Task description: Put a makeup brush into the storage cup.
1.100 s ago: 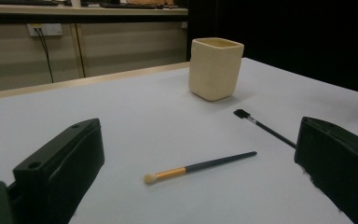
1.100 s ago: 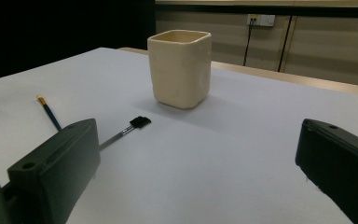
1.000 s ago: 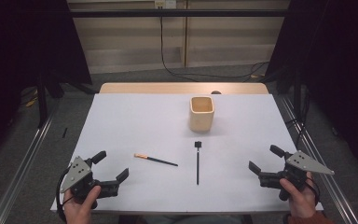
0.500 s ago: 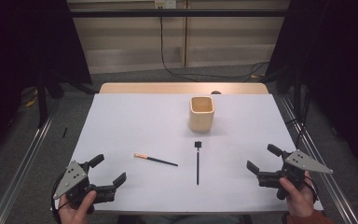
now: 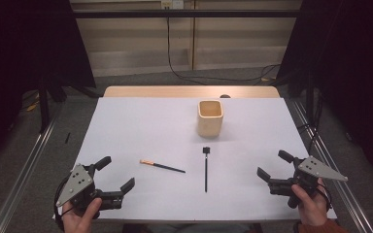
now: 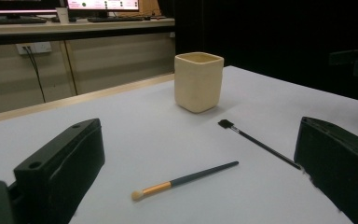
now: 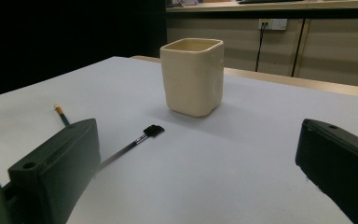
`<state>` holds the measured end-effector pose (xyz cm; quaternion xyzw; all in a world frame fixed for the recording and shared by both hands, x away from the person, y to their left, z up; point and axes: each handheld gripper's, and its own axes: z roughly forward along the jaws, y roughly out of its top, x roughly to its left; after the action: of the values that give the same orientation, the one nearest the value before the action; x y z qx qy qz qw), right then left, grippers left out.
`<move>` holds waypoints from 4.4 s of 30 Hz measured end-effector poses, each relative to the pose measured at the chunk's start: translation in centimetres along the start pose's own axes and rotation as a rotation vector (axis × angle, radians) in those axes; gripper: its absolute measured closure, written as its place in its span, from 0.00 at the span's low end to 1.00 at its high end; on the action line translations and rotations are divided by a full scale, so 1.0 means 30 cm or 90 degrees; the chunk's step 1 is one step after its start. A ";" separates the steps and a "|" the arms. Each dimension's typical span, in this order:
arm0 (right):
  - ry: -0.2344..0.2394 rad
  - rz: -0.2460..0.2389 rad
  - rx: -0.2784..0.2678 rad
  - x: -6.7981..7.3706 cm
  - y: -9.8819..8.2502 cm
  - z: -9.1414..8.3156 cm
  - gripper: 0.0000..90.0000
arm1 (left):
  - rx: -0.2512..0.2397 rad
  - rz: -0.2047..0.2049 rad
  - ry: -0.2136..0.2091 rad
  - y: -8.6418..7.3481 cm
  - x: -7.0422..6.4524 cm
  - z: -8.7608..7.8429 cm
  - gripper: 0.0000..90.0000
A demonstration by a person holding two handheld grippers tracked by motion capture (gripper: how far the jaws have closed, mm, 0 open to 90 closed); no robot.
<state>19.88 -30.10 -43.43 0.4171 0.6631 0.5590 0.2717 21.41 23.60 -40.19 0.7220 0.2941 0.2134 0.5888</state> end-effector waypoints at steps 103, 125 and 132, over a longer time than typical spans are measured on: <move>0.040 0.003 0.029 0.019 -0.007 -0.002 0.00 | 0.525 0.135 -0.234 0.118 0.182 0.527 0.07; 0.051 -0.006 0.043 0.024 -0.011 0.000 0.00 | 0.612 0.210 -0.253 0.050 0.184 0.584 0.48; 0.052 -0.007 0.044 0.023 -0.011 0.000 0.00 | 0.627 0.210 -0.252 0.038 0.189 0.596 0.54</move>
<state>19.45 -29.53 -43.69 0.3993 0.6949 0.5507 0.2332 37.48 14.32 -43.17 0.9748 0.1261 0.0004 0.1843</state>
